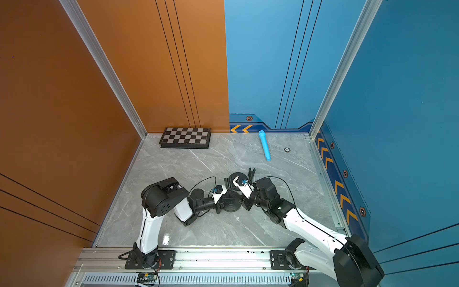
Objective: Assemble a microphone stand
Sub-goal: Screw the microphone stand pole into the microphone stand base.
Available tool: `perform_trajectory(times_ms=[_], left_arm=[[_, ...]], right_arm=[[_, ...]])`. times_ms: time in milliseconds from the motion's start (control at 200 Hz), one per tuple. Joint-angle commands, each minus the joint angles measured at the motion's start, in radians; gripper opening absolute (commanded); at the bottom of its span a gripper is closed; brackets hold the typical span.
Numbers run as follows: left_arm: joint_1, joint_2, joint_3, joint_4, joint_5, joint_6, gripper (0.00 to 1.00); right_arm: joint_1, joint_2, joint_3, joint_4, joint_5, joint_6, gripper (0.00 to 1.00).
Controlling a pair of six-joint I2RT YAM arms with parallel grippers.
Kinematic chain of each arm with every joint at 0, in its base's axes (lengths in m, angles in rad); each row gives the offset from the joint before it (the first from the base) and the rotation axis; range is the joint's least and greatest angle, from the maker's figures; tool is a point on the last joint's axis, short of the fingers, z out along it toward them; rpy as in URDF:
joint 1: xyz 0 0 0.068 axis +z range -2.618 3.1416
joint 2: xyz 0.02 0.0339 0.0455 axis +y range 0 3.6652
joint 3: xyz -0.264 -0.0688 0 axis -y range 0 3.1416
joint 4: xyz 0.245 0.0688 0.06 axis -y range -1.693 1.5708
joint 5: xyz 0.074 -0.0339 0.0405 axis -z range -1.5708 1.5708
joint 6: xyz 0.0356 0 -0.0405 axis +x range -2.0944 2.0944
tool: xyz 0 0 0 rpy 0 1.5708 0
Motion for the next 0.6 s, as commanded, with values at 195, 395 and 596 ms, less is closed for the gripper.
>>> perform_trajectory(times_ms=[195, 395, 596], left_arm=[[-0.025, 0.053, -0.034, -0.138, 0.048, -0.021, 0.25], [-0.025, 0.057, -0.034, -0.139, 0.047, -0.018, 0.24], [-0.026, 0.052, -0.037, -0.138, 0.035, -0.017, 0.26]], right_arm=[[-0.015, 0.112, 0.095, 0.075, -0.111, -0.065, 0.45], [-0.019, 0.151, 0.116, 0.111, -0.123, -0.063, 0.38], [0.022, 0.15, 0.044, 0.217, 0.024, 0.002, 0.06]])
